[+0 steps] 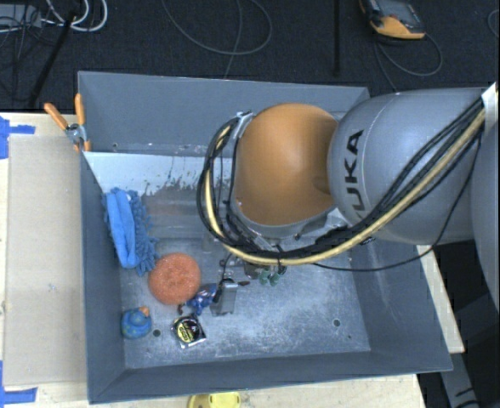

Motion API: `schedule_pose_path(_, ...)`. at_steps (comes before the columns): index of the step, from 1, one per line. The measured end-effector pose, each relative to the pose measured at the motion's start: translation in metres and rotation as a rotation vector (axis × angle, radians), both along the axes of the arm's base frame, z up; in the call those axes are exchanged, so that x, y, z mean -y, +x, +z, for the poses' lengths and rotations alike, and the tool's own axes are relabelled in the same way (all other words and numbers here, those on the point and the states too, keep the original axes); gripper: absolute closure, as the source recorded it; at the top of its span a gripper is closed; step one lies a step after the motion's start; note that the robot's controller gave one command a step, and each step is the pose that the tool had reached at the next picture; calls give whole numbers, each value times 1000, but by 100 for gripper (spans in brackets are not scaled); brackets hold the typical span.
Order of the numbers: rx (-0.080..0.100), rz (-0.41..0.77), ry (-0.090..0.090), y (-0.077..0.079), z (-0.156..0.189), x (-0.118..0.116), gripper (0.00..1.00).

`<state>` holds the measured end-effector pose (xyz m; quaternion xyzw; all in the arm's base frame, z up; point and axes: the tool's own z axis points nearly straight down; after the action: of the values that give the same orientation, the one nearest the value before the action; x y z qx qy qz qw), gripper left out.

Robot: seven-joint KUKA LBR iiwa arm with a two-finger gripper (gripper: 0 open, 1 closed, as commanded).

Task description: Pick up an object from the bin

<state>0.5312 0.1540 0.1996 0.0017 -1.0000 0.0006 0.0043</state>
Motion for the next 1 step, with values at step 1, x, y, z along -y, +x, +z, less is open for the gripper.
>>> schedule_pose_path(1,7,-4,1,1,5,1,0)
